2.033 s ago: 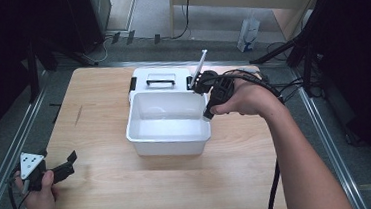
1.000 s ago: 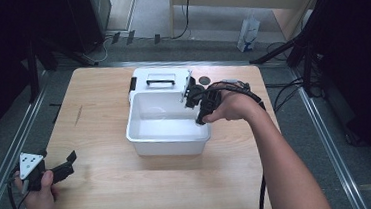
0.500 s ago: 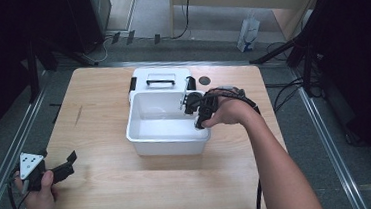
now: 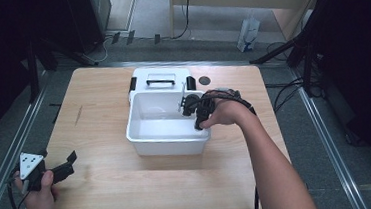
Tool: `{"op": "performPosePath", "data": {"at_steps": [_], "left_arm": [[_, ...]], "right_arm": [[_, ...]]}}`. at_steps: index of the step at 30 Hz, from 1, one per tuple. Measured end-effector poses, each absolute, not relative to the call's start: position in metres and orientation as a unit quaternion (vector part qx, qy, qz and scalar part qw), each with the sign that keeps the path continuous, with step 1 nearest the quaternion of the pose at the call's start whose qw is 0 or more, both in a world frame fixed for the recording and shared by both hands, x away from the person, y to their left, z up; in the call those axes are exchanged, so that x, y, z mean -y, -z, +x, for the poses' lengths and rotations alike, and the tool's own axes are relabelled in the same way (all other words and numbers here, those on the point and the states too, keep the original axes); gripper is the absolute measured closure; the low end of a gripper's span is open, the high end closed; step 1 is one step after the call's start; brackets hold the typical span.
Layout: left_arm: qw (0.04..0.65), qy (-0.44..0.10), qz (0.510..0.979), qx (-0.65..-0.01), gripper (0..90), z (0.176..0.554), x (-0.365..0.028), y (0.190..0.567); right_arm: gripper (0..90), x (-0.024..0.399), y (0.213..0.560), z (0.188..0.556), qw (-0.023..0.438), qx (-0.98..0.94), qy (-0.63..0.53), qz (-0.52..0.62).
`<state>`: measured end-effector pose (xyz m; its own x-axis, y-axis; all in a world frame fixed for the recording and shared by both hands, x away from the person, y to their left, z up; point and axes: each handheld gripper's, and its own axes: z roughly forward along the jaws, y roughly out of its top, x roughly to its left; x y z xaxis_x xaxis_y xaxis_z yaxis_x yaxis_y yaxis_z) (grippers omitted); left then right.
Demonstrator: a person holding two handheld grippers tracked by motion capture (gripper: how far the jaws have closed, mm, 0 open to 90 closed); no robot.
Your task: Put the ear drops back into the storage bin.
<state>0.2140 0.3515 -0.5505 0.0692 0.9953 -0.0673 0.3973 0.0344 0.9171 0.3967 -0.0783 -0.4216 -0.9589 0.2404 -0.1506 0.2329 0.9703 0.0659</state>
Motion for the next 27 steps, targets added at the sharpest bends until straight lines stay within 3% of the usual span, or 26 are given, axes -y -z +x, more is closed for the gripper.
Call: {"op": "performPosePath", "data": {"at_steps": [27], "left_arm": [[0.423,-0.354,0.596,-0.583,3.5,0.214,-0.351,0.551]], "right_arm": [[60.3,0.074,0.437,0.402,0.053,-0.992,-0.003,0.116]]}}
